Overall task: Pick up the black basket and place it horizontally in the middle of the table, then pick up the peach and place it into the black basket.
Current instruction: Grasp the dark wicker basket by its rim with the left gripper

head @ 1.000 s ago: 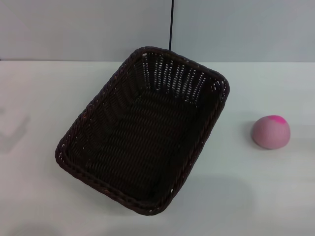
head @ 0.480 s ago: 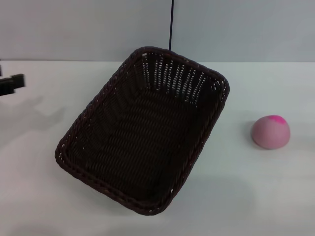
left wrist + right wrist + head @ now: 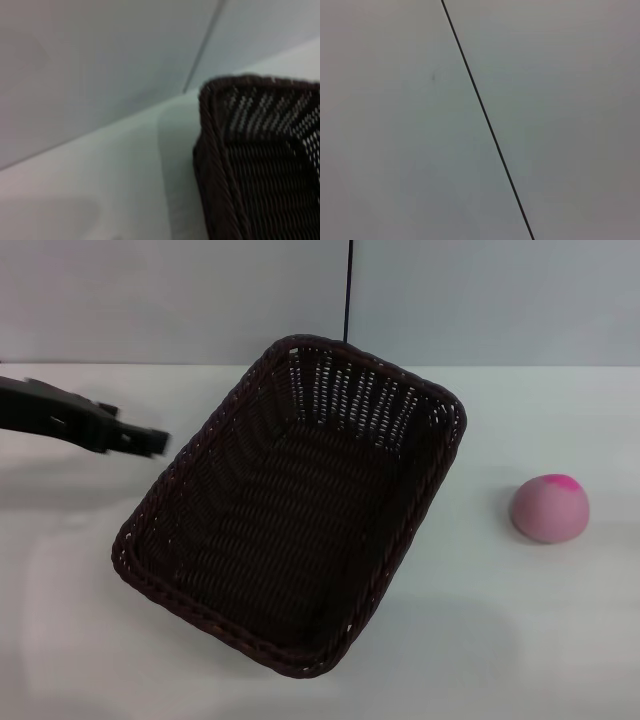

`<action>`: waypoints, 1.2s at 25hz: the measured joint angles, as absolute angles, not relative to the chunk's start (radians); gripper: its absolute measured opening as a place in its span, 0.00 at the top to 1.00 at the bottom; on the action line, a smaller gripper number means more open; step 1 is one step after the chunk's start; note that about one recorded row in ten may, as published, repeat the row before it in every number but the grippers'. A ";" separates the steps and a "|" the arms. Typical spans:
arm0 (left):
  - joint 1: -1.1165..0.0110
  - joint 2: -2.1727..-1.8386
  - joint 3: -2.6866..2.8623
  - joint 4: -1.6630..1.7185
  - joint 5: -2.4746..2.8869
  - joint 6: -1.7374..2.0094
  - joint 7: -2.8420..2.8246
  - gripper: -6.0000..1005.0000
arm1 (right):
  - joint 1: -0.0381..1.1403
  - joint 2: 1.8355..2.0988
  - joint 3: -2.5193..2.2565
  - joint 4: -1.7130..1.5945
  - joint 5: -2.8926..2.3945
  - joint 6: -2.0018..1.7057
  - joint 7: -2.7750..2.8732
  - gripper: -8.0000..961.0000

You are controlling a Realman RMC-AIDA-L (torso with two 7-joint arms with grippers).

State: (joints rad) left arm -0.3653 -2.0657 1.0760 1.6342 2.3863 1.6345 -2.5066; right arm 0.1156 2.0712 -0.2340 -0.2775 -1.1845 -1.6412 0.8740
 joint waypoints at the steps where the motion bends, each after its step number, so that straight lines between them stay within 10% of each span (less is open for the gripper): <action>1: -0.378 -2.066 1.112 1.635 2.410 1.637 -2.530 0.29 | 0.114 2.071 -0.233 -0.278 -1.185 -1.641 0.874 0.31; 30: -0.443 -2.071 1.363 1.486 2.513 1.565 -2.594 0.34 | 0.115 2.071 -0.222 -0.270 -1.189 -1.635 0.889 0.31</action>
State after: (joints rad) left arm -0.4429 -2.0713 1.3629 1.4859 2.5128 1.5655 -2.5938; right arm 0.1154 2.0709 -0.2225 -0.2700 -1.1893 -1.6350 0.8887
